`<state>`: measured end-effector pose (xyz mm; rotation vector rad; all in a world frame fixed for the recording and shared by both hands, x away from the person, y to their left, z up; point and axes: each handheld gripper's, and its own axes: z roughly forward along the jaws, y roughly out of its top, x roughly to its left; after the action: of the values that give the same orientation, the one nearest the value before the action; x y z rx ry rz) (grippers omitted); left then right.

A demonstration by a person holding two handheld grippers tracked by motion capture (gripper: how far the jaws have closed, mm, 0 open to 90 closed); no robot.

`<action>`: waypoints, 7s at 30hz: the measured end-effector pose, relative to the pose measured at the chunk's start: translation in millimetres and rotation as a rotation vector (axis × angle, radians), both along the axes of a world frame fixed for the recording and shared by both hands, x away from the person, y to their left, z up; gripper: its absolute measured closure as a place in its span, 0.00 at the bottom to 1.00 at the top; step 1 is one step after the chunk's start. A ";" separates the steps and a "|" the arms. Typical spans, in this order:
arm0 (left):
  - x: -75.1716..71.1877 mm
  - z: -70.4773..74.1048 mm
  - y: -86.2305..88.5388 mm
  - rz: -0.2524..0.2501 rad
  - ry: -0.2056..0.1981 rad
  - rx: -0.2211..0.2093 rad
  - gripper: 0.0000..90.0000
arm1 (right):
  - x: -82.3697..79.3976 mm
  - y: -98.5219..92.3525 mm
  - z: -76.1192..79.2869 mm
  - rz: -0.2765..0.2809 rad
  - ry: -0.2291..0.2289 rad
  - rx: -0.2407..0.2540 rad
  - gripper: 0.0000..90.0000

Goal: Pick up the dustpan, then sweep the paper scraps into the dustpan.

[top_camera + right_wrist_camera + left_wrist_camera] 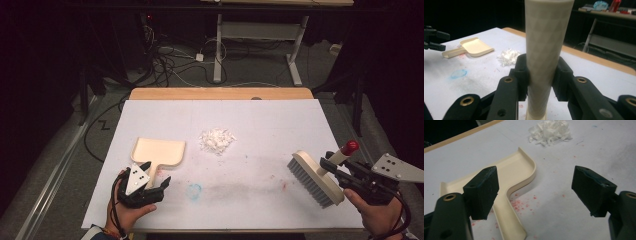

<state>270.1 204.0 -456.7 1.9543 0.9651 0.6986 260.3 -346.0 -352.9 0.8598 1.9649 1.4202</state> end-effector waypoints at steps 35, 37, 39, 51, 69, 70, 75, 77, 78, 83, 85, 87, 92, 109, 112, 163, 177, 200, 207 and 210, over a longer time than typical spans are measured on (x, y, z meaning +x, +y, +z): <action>54.5 -28.9 13.7 0.239 0.427 0.010 0.27 | 19.0 23.0 4.1 0.068 0.006 -0.011 0.78; 61.7 -29.1 12.7 0.253 0.416 0.023 0.30 | 19.6 22.7 3.7 0.068 0.006 -0.015 0.78; 65.2 -29.6 13.1 0.253 0.411 0.027 0.33 | 20.1 22.9 3.7 0.067 0.005 -0.015 0.78; 84.5 -25.2 23.6 0.253 0.432 0.044 0.70 | 24.9 25.7 1.8 0.065 0.016 -0.017 0.78; 73.6 -14.8 24.4 0.192 0.392 0.088 0.71 | 26.1 25.2 0.6 0.058 0.014 -0.011 0.78; 71.7 -12.9 25.0 0.177 0.386 0.094 0.71 | 26.6 26.0 0.1 0.059 0.017 -0.012 0.78; 63.3 -5.1 28.2 0.132 0.385 0.107 0.71 | 30.5 30.0 -0.1 0.056 0.010 -0.022 0.78; 60.9 -2.0 29.1 0.119 0.387 0.121 0.71 | 33.1 31.9 1.1 0.052 0.006 -0.022 0.78; 59.8 -0.4 29.4 0.113 0.387 0.125 0.71 | 35.4 33.1 2.0 0.054 0.000 -0.024 0.78; 54.5 6.8 29.2 0.078 0.392 0.141 0.71 | 52.5 41.9 9.0 0.047 -0.027 -0.052 0.78; 53.1 7.5 28.0 0.065 0.397 0.154 0.71 | 62.6 48.2 13.8 0.045 -0.032 -0.074 0.78; 52.0 7.4 26.9 0.056 0.404 0.153 0.71 | 72.7 56.6 19.8 0.044 -0.042 -0.103 0.78; 50.8 7.6 22.1 0.029 0.415 0.180 0.71 | 101.2 82.3 28.7 0.051 -0.052 -0.138 0.78; 54.0 6.8 -1.6 -0.091 0.423 0.237 0.71 | 191.7 181.4 8.1 0.016 -0.058 -0.235 0.78; 56.3 5.1 -4.0 -0.100 0.434 0.238 0.71 | 202.3 194.8 1.2 0.006 -0.057 -0.241 0.78; 80.2 1.1 -42.5 -0.132 0.484 0.248 0.70 | 138.5 311.4 -46.2 0.387 -0.063 -0.190 0.78; 74.4 -0.8 -36.2 -0.131 0.471 0.247 0.70 | 125.5 303.2 -20.3 0.386 -0.081 -0.110 0.78; 66.8 -10.8 -25.4 -0.122 0.485 0.266 0.70 | 126.6 255.3 -33.9 0.340 0.056 -0.144 0.78; 65.5 -10.3 -23.1 -0.118 0.483 0.266 0.70 | 124.1 240.5 -15.1 0.303 0.011 -0.091 0.78; 65.2 -9.9 -23.3 -0.116 0.482 0.266 0.70 | 123.7 233.2 -4.9 0.293 -0.002 -0.060 0.78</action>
<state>335.4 180.7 -466.5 2.4596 1.0683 0.3005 384.0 -112.7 -357.8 0.5590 2.1881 1.5110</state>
